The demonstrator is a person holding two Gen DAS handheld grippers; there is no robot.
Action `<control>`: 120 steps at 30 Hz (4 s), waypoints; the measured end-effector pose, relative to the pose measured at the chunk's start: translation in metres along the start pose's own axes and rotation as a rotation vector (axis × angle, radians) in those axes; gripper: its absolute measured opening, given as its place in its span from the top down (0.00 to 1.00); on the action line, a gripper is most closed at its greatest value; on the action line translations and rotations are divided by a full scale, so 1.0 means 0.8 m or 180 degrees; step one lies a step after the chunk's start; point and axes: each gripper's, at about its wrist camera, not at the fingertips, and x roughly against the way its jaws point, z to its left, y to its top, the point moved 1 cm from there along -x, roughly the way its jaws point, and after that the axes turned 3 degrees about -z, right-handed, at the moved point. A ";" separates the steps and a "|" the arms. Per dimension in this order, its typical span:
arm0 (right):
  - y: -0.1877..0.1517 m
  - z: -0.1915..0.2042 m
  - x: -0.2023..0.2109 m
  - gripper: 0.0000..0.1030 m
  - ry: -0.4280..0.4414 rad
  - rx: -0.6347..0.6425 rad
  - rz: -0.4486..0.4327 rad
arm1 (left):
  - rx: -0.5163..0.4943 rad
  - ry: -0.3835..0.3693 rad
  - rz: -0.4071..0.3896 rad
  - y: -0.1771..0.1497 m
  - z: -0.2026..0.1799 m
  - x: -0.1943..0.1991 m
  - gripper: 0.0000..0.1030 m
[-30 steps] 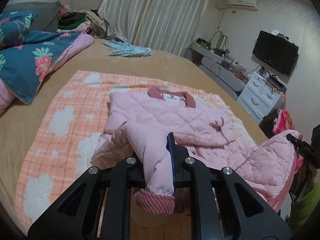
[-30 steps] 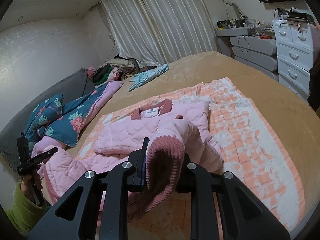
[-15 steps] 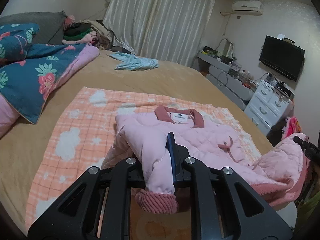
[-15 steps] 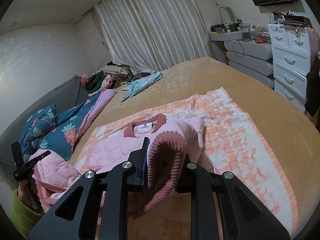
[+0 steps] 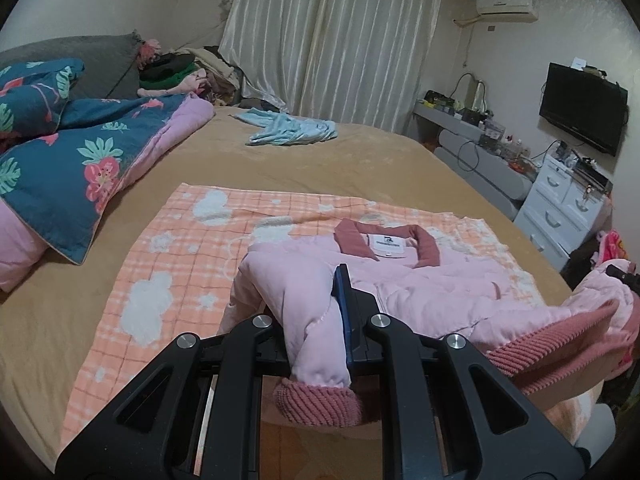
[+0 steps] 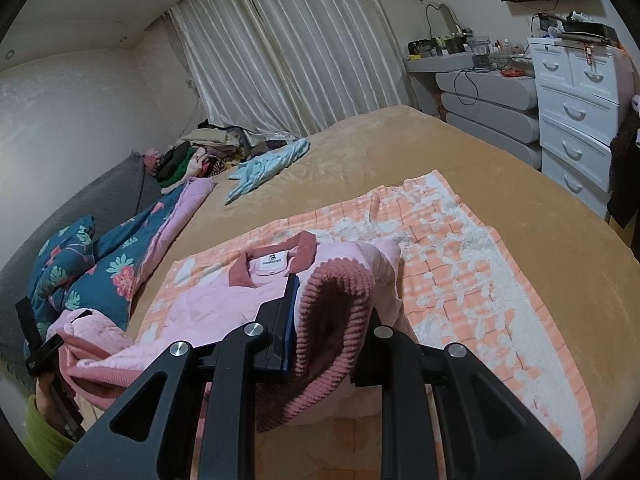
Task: Fold large clothes
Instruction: 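Lift the hem with both tools and fold it over toward the collar, then open both tools and release the folded hem, then grasp the edge of the folded bundle with both tools and tuck it under, then open both tools and lift them away from the folded jacket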
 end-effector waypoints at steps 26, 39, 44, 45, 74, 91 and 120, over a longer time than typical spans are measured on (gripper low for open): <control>0.016 -0.066 -0.145 0.65 0.0369 -0.0767 0.0375 | 0.0008 0.0275 0.0292 -0.013 0.023 -0.119 0.92; -0.005 -0.071 -0.140 0.16 0.0594 -0.0620 0.0129 | 0.0063 0.0287 0.0389 -0.015 0.028 -0.155 0.92; -0.052 -0.064 -0.167 0.15 0.0129 -0.0197 0.0478 | 0.0048 0.0241 0.0366 -0.011 0.021 -0.158 0.88; -0.062 -0.062 -0.174 0.15 0.0044 -0.0080 0.0545 | 0.0036 0.0233 0.0353 -0.008 0.019 -0.157 0.84; -0.110 -0.050 -0.150 0.12 -0.0411 0.0641 0.0564 | 0.0276 0.0056 0.0385 -0.056 0.098 -0.088 0.09; -0.133 -0.020 -0.185 0.75 -0.0695 0.1333 0.0755 | 0.0395 -0.0179 0.0612 -0.109 0.070 -0.128 0.81; -0.088 -0.034 -0.300 0.74 -0.1102 0.0978 0.0764 | 0.0132 0.0373 0.0736 -0.057 0.065 -0.246 0.81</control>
